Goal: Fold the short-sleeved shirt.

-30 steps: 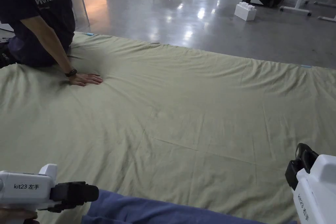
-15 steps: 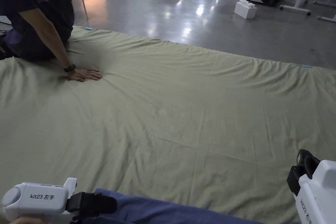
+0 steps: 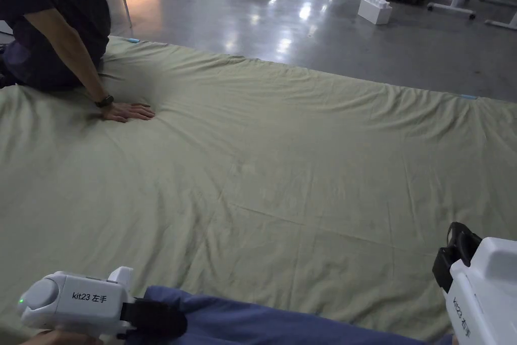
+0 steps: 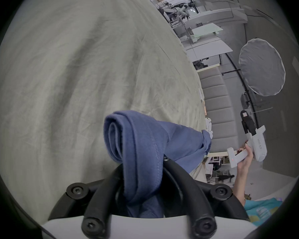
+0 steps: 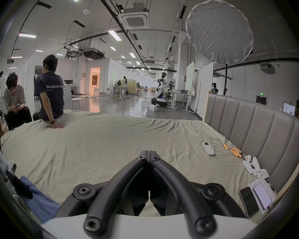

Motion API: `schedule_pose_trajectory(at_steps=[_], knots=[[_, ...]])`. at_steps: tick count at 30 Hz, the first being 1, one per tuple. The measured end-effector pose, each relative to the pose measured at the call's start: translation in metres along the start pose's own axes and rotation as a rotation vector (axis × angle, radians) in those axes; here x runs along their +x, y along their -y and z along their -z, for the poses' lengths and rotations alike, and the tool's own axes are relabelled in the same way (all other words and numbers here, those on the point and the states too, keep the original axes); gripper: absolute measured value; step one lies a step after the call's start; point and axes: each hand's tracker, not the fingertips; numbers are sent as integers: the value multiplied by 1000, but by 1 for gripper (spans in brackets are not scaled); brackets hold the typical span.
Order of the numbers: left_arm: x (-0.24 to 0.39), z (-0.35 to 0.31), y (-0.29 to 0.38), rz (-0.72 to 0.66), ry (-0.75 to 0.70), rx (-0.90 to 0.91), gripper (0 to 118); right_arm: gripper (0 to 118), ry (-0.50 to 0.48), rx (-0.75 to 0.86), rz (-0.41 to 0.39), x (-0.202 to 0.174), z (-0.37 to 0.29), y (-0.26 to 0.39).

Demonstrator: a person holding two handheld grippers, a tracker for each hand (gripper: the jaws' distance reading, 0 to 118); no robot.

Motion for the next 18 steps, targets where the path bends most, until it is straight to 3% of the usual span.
schedule_pose_trajectory(at_steps=[6, 10, 11, 12, 18], knots=[[13, -20, -9, -2, -7, 47, 12, 0, 2, 2, 3, 5, 0, 0], [56, -61, -8, 37, -76, 87, 12, 0, 3, 10, 6, 8, -1, -2], [19, -68, -22, 33, -75, 93, 12, 0, 3, 13, 8, 8, -1, -2], [20, -77, -25, 38, -92, 99, 12, 0, 2, 15, 8, 9, -1, -2], [46, -134, -34, 130, -356, 138, 12, 0, -5, 23, 12, 9, -1, -4]])
